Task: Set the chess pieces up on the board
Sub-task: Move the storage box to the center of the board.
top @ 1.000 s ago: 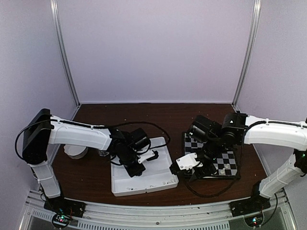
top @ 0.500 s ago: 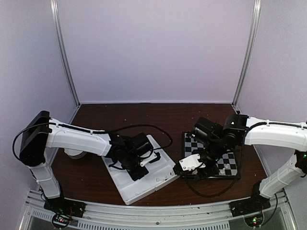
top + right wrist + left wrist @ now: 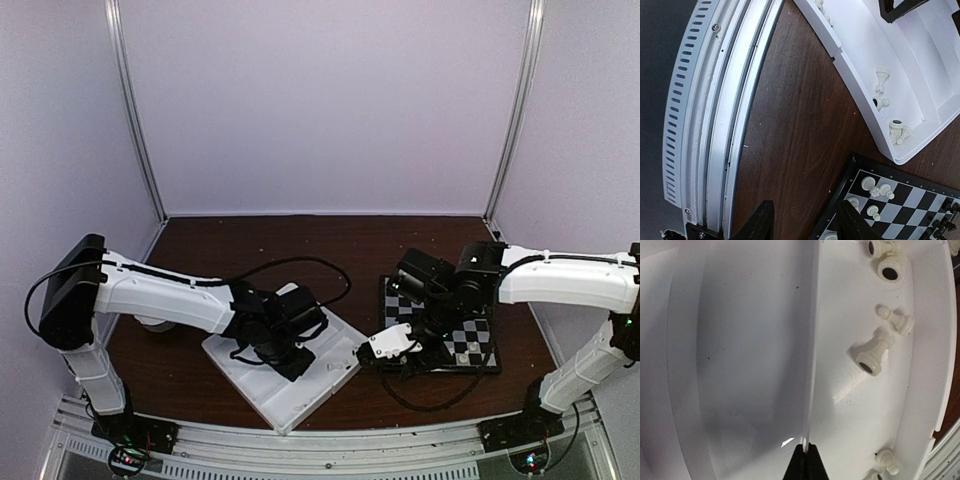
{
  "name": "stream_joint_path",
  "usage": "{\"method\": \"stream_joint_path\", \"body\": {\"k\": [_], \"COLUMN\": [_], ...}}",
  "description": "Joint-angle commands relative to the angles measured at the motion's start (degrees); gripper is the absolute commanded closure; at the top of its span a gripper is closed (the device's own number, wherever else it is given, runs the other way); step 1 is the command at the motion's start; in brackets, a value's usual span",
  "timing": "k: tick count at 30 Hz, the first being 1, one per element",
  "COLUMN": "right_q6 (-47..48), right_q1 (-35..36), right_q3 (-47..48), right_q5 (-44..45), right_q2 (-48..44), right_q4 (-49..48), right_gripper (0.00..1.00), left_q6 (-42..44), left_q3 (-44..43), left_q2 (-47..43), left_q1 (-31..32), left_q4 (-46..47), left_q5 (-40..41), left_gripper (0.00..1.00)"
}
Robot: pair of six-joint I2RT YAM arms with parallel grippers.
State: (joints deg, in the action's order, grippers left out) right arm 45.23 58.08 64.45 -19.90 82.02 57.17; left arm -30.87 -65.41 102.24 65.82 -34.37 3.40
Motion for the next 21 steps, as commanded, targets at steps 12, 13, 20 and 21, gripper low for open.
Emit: {"method": "stream_joint_path", "body": {"k": [12,13,20,21], "right_q6": [-2.34,-2.79,-5.42,-5.62], "right_q1": [-0.71,-0.96,-3.28,-3.51], "right_q3": [1.01,1.14,3.73,3.97], "right_q5": [1.0,0.92,-1.63,-1.73], "right_q2": [1.57,1.87,5.1,5.42], "right_q4": [-3.5,-4.02,-4.61,-4.67], "right_gripper": [0.56,0.56,0.56,0.56], "left_q6": [-22.31,-22.97,-24.54,-23.72], "left_q3": [0.29,-0.09,-2.99,-2.9], "left_q2": [-1.33,-1.29,1.3,1.64], "left_q1": [0.51,0.39,-1.88,-2.17], "left_q4": [2.39,1.96,1.42,2.63], "left_q5": [2.76,3.22,-2.43,-4.86], "left_gripper": [1.0,1.0,1.0,1.0]}}
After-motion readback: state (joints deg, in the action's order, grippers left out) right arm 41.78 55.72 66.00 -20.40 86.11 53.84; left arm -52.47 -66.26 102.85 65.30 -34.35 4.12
